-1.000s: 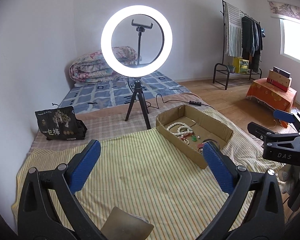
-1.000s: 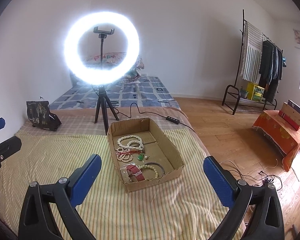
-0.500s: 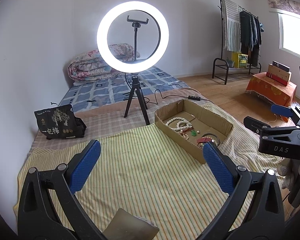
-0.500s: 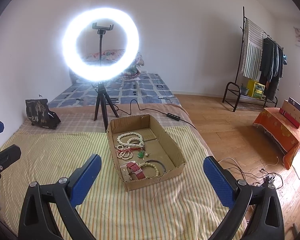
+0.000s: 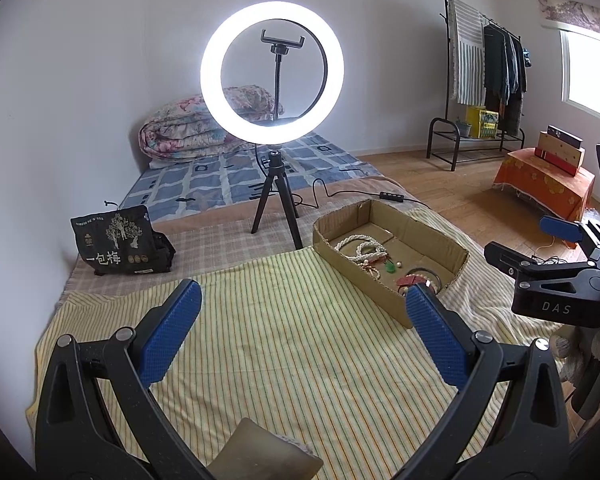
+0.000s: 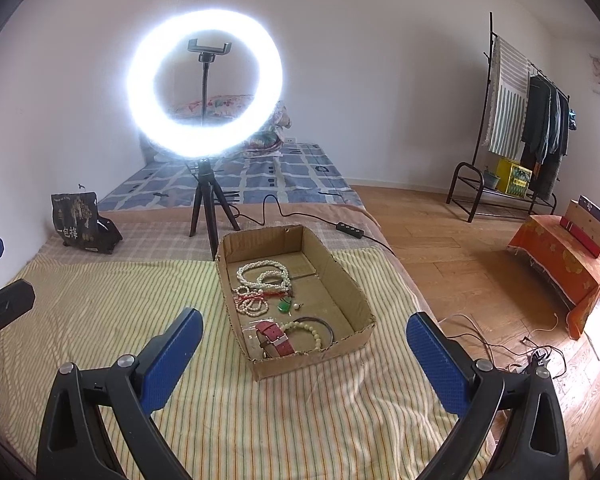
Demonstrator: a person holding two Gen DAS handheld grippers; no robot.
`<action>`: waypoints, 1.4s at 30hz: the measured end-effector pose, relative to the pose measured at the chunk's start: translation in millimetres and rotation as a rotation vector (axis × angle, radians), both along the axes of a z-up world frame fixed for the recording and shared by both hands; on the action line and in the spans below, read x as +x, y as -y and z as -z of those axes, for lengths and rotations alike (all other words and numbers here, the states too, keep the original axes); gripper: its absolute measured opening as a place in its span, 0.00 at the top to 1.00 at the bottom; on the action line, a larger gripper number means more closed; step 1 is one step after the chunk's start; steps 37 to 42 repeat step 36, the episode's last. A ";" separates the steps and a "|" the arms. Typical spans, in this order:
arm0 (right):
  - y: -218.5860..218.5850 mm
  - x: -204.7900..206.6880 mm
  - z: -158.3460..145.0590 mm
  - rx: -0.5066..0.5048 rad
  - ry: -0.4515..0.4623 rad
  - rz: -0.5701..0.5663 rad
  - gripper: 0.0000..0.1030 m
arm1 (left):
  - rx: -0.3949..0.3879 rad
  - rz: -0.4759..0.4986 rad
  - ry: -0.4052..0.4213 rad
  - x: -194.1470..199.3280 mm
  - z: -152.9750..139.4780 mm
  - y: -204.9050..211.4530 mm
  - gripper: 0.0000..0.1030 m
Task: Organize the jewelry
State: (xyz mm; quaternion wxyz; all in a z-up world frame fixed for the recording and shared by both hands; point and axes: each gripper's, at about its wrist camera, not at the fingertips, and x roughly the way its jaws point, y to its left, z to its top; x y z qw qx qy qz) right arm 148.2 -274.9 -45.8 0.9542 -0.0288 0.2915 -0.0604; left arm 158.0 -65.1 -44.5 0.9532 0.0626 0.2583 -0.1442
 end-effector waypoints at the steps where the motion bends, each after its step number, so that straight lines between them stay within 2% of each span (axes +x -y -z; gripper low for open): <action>1: 0.0 0.1 0.0 0.000 0.000 0.001 0.00 | 0.000 0.000 0.000 -0.2 -0.1 0.0 0.00; 42: -3.3 3.5 8.3 -0.004 -0.035 -0.016 0.00 | -0.011 -0.034 0.018 -8.4 -0.8 1.0 0.00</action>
